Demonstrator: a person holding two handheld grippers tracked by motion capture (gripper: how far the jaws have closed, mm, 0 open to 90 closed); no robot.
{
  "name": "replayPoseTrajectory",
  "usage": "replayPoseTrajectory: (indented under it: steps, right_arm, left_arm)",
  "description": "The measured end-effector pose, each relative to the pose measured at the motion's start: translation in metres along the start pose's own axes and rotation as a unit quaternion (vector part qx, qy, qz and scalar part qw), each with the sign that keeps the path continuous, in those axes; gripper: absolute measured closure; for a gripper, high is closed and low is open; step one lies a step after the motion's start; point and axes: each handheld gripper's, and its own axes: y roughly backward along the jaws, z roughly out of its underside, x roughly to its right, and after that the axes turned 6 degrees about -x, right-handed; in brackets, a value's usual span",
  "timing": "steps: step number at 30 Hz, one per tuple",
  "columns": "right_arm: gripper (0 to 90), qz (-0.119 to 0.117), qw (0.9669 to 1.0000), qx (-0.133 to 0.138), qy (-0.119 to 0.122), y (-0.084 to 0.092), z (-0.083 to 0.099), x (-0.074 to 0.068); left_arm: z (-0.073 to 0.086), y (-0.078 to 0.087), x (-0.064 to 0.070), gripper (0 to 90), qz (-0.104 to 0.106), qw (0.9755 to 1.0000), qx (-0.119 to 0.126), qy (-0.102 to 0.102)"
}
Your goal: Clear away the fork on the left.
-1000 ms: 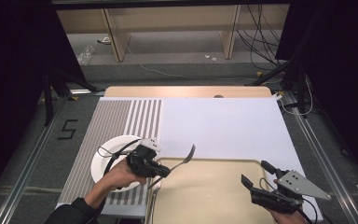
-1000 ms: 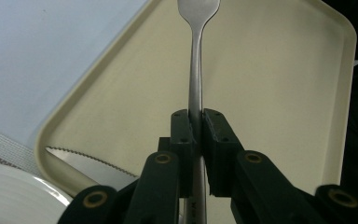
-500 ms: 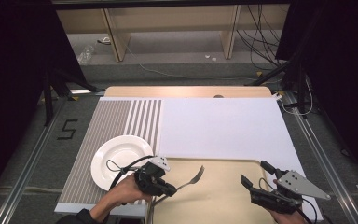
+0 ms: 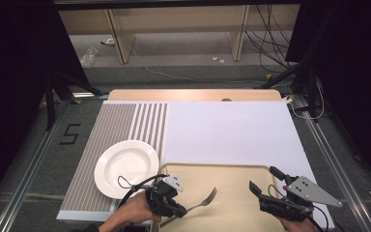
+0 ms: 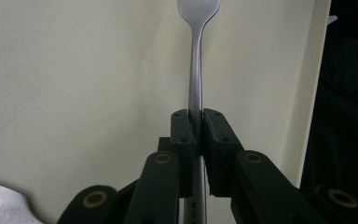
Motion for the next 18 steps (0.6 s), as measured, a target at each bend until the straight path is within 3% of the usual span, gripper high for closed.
replayPoseTrajectory:
  steps: [7, 18]
  right_arm:
    - [19.1, 0.0, 1.0, -0.001, 0.0, 0.0, 0.0, 0.0]
    - [19.1, -0.001, 1.0, 0.0, 0.0, 0.0, 0.0, 0.0]
  left_arm:
    - [0.0, -0.008, 0.007, 82.8, 0.005, 0.9999, -0.012, -0.001]
    - [0.001, -0.018, 0.013, 82.6, -0.016, 0.9987, -0.047, -0.015]
